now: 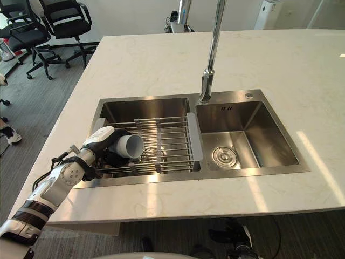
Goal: Walk over to the sink, pick up the cup, carry it to the dishwasher, place the cup inside the dishwasher, then close the dishwasher door
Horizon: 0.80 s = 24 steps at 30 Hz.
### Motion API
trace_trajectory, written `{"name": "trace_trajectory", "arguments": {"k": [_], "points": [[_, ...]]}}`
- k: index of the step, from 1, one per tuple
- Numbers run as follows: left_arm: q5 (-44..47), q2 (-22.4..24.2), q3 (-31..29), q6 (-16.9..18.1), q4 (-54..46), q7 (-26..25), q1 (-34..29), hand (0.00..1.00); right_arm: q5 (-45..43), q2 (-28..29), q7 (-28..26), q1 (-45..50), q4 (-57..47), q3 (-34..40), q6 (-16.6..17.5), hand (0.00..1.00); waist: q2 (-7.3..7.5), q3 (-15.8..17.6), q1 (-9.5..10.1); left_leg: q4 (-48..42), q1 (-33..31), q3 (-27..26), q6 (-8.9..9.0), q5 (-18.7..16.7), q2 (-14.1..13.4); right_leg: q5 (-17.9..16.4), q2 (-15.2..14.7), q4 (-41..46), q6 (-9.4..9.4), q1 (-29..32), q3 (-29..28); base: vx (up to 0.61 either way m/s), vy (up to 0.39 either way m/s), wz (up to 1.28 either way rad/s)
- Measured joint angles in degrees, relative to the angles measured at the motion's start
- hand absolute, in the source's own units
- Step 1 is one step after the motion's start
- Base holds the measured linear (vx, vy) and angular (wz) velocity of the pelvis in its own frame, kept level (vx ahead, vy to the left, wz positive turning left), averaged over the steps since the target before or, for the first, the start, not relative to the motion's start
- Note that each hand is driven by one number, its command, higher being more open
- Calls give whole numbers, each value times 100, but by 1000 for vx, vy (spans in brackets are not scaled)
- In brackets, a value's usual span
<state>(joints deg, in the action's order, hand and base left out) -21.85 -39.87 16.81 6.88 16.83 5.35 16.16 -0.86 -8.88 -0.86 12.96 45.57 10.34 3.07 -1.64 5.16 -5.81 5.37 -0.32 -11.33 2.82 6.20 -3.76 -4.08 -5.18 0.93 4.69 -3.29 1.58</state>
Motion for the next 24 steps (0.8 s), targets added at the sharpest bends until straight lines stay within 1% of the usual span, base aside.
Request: {"name": "trace_trajectory", "arguments": {"k": [7,9,11,16,18,20,24], "points": [[88,47,59,1,-141,-6,63,30,-9,16,3,-6,0,-65,0,90,15,10,-68,-2,1,1,0,0,1,1,0,1,1,-3,5,0,0,0],[280,91,59,0,-222,-14,62,30,-11,24,4,-5,0,-65,0,90,23,15,-76,-2,6,3,0,0,2,1,0,7,1,-9,7,0,0,0],[428,140,55,-5,-494,-34,58,30,-11,42,6,-4,0,-65,0,90,60,46,-71,-2,34,15,-1,0,2,2,0,12,1,-53,20,0,0,2],[1063,516,32,23,-1186,-197,-30,30,-14,46,14,-46,8,-63,0,90,81,59,-35,0,87,28,-1,0,4,1,0,10,1,-116,35,0,0,0],[1421,665,-63,47,-1518,-283,-216,30,-15,44,19,-104,25,-60,1,90,80,60,-52,1,92,26,-1,0,-1,1,3,10,1,-119,33,0,0,0],[1723,815,-104,107,-1767,-316,-363,30,-16,39,33,-129,76,-60,1,90,83,62,-22,1,119,27,-1,0,-2,1,4,10,1,-147,34,0,0,0],[2312,1207,-387,159,-2164,-380,-805,30,-22,41,49,-167,96,-59,0,90,90,66,22,1,167,22,-1,0,-6,1,6,11,0,-191,29,0,0,0]]}}
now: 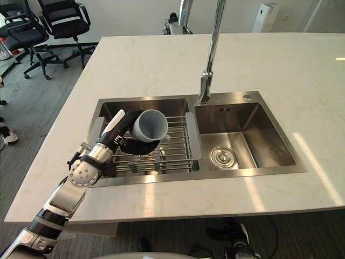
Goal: Walk over to the sink, pick up the cup, carry it to the dishwasher, place the cup inside the dishwasher, then close the dishwasher door
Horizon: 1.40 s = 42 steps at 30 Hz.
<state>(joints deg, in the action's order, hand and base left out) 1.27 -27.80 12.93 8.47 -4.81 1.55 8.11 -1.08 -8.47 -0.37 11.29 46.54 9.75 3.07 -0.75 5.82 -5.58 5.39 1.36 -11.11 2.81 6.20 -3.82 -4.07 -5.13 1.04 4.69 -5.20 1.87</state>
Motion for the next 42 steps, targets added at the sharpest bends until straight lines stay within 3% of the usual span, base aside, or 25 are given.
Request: {"name": "trace_trajectory", "arguments": {"k": [7,12,16,20,23,24,25,27,28,30,32,33,34,35,36,37,39,40,42], "points": [[960,1202,-590,19,-775,-334,-1292,30,-117,98,80,25,16,134,0,90,68,38,123,-2,89,-118,7,-6,-27,14,16,14,-9,-17,-148,-16,0,-7],[1338,1594,-811,21,-1256,-379,-1948,30,-159,193,82,46,11,130,0,90,89,29,174,-30,187,-431,28,-84,-99,55,67,29,-11,56,-465,-14,1,-32],[1336,1767,-907,21,-1391,-369,-2114,30,-181,199,90,66,-10,139,0,90,113,43,229,-33,159,-707,13,-115,-112,160,78,38,23,224,-748,2,13,-38],[1334,1778,-917,23,-1672,-404,-2094,30,-181,336,168,51,-276,137,-12,90,256,133,265,-282,-139,-923,-61,-217,-130,222,62,228,113,585,-949,-23,20,-28],[1332,1826,-912,25,-1780,-438,-1978,30,-182,417,263,64,-646,127,-13,90,322,230,245,-885,-506,-912,-179,-504,-167,291,-4,538,207,859,-568,-81,31,-3],[1332,1898,-915,29,-1782,-471,-1956,30,-182,407,294,50,-739,130,-12,90,286,257,264,-1004,-548,-913,-283,-605,-217,380,-16,555,365,863,-409,-100,41,-1],[1332,2009,-944,58,-1787,-496,-1905,30,-183,409,301,-38,-810,124,-5,90,215,335,306,-1046,-579,-922,-387,-640,-279,65,-31,1126,488,937,-256,-129,49,9],[1330,2054,-1006,65,-1771,-528,-1959,30,-185,418,284,-34,-812,108,-4,90,195,343,327,-1062,-569,-820,-460,-595,-223,-666,-42,2659,601,1015,-88,-82,7,30],[1330,2077,-1103,80,-1777,-547,-2024,30,-186,416,286,-55,-812,109,0,90,227,321,380,-1105,-607,-771,-485,-575,-162,-843,-27,3028,603,898,-84,-47,-26,30],[1330,2127,-1236,81,-1783,-629,-2045,30,-189,382,297,-122,-811,109,19,90,276,282,510,-1278,-824,-764,-486,-561,-108,-1008,-3,2647,481,678,-117,-73,-44,10],[1330,2231,-1303,81,-1818,-681,-2039,30,-261,315,328,-302,-807,109,25,90,170,247,669,-1419,-1318,-726,-440,-352,-94,-1091,64,1640,319,569,-200,-126,-54,13],[1331,2259,-1255,78,-1831,-693,-2019,30,-386,313,360,-430,-788,110,25,90,119,295,668,-1455,-1536,-629,-431,-233,-97,-1097,115,1219,-28,471,-190,-120,-46,32],[1331,2310,-1216,67,-1807,-705,-2012,30,-425,281,382,-504,-739,112,23,90,11,360,636,-1495,-1593,-524,-414,-178,-156,-1005,213,1105,-138,415,-134,-236,-108,56],[1335,2421,-1011,53,-1809,-768,-2048,30,-454,257,421,-566,-653,110,23,90,-137,446,609,-1599,-1655,-295,-333,-78,-292,-901,414,1059,-231,315,-60,-241,-106,51],[1338,2425,-932,53,-1813,-781,-2049,30,-459,257,426,-557,-642,111,23,90,-151,451,608,-1598,-1660,-201,-285,5,-320,-888,468,1078,-258,303,2,-383,-147,86],[1341,2424,-776,57,-1882,-779,-2015,30,-572,266,472,-530,-704,126,31,90,-125,460,540,-1366,-1686,49,-26,303,-265,-846,424,1092,-455,344,346,-305,-111,89],[1344,2411,-551,62,-2016,-771,-2009,30,-668,267,553,-433,-829,128,51,90,-77,496,478,-2206,-1795,-126,-342,-237,-341,-805,377,1169,-527,420,605,-256,-100,82],[1348,2410,-417,91,-2089,-743,-2006,30,-676,239,604,-317,-949,130,52,90,-69,497,459,-2899,-1705,-248,-346,-772,-436,-766,317,1221,-547,464,719,-188,-50,52],[1382,2413,-288,119,-2090,-697,-1918,30,-675,212,619,-220,-995,128,53,90,-94,455,414,-3398,-1307,-299,-225,-1362,-588,-661,226,1202,-547,517,872,-184,21,54]]}}
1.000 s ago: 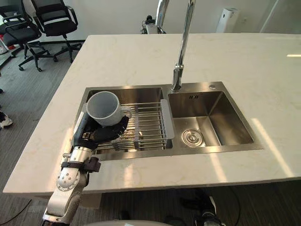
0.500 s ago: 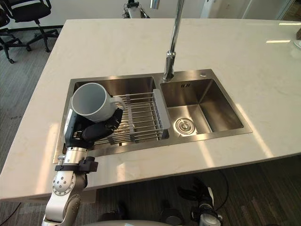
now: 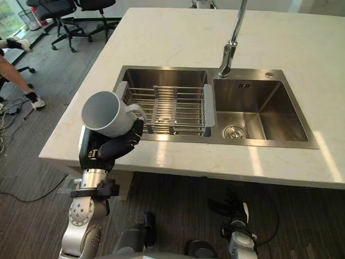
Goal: Walk over to the sink, pick up the cup, carry it to the dishwasher, place the cup inside the dishwasher, then close the dishwasher door
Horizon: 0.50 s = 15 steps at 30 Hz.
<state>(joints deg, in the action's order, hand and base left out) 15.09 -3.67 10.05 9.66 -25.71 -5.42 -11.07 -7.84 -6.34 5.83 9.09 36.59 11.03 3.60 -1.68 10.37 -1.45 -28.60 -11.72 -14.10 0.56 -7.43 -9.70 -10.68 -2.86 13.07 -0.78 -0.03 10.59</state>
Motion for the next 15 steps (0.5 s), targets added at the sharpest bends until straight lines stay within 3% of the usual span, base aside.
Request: {"name": "trace_trajectory", "arguments": {"k": [2,4,5,6,9,15], "points": [[79,25,62,8,32,55,129,30,0,-1,4,57,-2,19,0,90,-67,-60,-100,98,536,-29,108,-257,-132,127,-58,-77,62,56,182,-187,100,57],[82,40,155,61,283,54,363,30,0,7,18,122,1,207,2,90,-380,-334,-196,1708,1239,-34,371,-190,-81,317,-50,-242,229,298,450,-158,188,65],[79,35,166,61,345,55,422,30,0,10,20,114,24,222,0,90,-448,-376,-212,2028,1295,-50,478,-138,-57,377,-48,-291,271,338,519,-135,228,51],[79,-20,162,60,488,44,460,30,1,90,12,92,107,208,-18,90,-343,-372,-213,2306,1367,-30,509,50,74,488,-168,-366,325,332,557,-104,198,28],[81,-181,124,47,841,36,398,30,3,295,-49,174,114,205,-17,90,-174,-436,-140,2236,1397,-19,476,66,277,629,-337,-467,450,195,570,-79,134,13],[79,-216,74,46,852,44,240,30,14,301,-84,60,241,201,-16,90,-100,-477,-88,2181,1356,-14,293,80,428,842,-464,-589,501,157,546,-98,69,2]]}}
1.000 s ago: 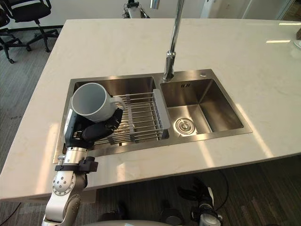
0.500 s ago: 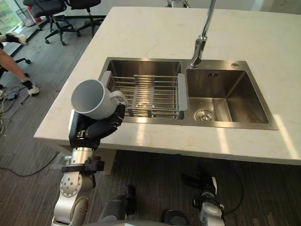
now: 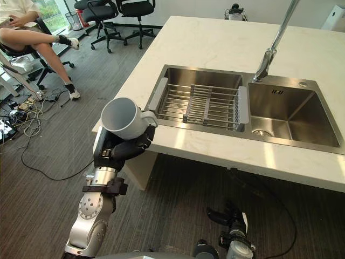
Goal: Walk over to the sink, pick up the cup, carry it to the dishwasher, place the cup inside the dishwasher, then close the dishwasher door
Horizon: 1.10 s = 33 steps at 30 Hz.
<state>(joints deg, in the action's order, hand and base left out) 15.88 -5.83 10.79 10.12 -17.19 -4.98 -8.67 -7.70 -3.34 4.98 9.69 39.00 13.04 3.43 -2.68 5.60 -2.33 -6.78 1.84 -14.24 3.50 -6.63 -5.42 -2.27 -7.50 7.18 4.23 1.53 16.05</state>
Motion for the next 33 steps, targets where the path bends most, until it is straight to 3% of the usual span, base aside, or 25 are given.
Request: {"name": "trace_trajectory", "arguments": {"k": [5,7,8,9,12,15,17,18,20,22,23,25,27,29,30,31,33], "points": [[-2,21,4,-1,-1,31,-50,30,44,-14,-4,11,90,-14,-11,90,29,11,-25,-67,-100,233,-107,14,107,-196,-125,484,4,123,-22,-91,12,25],[-3,-19,85,0,-11,35,-48,30,62,-15,3,173,43,-19,-11,90,140,28,-160,-152,-241,774,-145,47,267,-572,-80,909,-158,231,-1290,-42,22,115],[-4,-33,87,0,-11,35,-52,30,64,-11,4,218,43,-39,-11,90,202,7,-160,-155,-289,908,-166,65,332,-719,-87,950,-163,236,-1493,-29,-50,122],[-4,-31,40,1,-13,9,-90,30,75,-29,8,253,43,-125,-18,90,295,-37,-143,-174,-396,1070,-140,84,426,-922,-131,953,9,247,-1598,-30,-97,85],[-4,29,-131,1,-76,-10,-298,30,113,-81,8,193,-82,-358,-20,90,250,-65,19,-397,-680,1435,-52,130,373,-896,-97,918,136,220,-1215,6,-109,69],[-2,109,-205,-1,-315,-15,-468,30,115,-85,23,128,-412,-597,-13,90,261,-53,144,-746,-1041,1868,32,85,314,-848,-5,741,99,51,-729,36,-84,80],[15,199,-305,-1,-452,-25,-567,30,118,-102,56,32,-592,-624,4,90,262,-36,196,-851,-1190,1783,47,122,324,-848,-60,661,98,-82,-430,-3,-20,85],[56,210,-360,0,-521,-66,-591,30,124,-113,92,-36,-640,-616,49,90,266,-19,229,-841,-1252,1427,-39,223,323,-848,-112,566,99,-231,-192,-37,28,114],[101,208,-385,4,-565,-126,-561,30,151,-158,145,-75,-643,-526,84,90,255,-12,242,-664,-1291,290,-494,207,168,-842,-194,478,109,-439,290,-37,28,114],[114,192,-549,24,-569,-127,-568,30,268,-165,182,-67,-747,-478,76,90,287,8,272,-860,-1285,-850,-491,88,-235,-836,-264,371,132,-600,670,47,38,106],[115,206,-655,23,-563,-126,-567,30,325,-248,190,-83,-776,-460,71,90,214,5,245,-1016,-1366,-1129,-502,115,-358,-855,-311,399,147,-652,894,86,97,123],[123,198,-866,23,-560,-119,-587,30,397,-327,200,-150,-774,-415,38,90,306,65,277,-1130,-1427,-914,-586,-28,-52,-1114,-657,891,230,-652,1035,67,158,95],[122,213,-943,15,-518,-115,-602,30,520,-333,185,-193,-759,-296,-1,90,303,102,237,-1269,-1405,-697,-684,-187,127,-1159,-947,1642,245,-561,1056,81,149,78],[119,149,-959,15,-521,-99,-615,30,580,-332,170,-210,-700,-211,-18,90,363,124,220,-1397,-1301,-423,-758,-319,381,-1025,-1356,2875,160,-239,845,184,199,89],[114,126,-986,6,-520,-93,-627,30,598,-344,168,-269,-567,-200,-40,90,377,139,139,-1436,-1225,-202,-886,-371,505,-676,-1494,3723,-57,112,439,272,200,101],[108,118,-1033,4,-519,-92,-630,30,616,-327,146,-278,-457,-208,-52,90,352,154,113,-1438,-1151,27,-944,-419,540,-872,-1346,4245,-47,399,-12,271,181,102],[109,114,-1084,4,-520,-93,-633,30,616,-261,103,-222,-344,-223,-71,90,322,172,107,-1306,-957,363,-943,-425,571,-1230,-930,4351,-50,688,-491,226,87,94]]}}
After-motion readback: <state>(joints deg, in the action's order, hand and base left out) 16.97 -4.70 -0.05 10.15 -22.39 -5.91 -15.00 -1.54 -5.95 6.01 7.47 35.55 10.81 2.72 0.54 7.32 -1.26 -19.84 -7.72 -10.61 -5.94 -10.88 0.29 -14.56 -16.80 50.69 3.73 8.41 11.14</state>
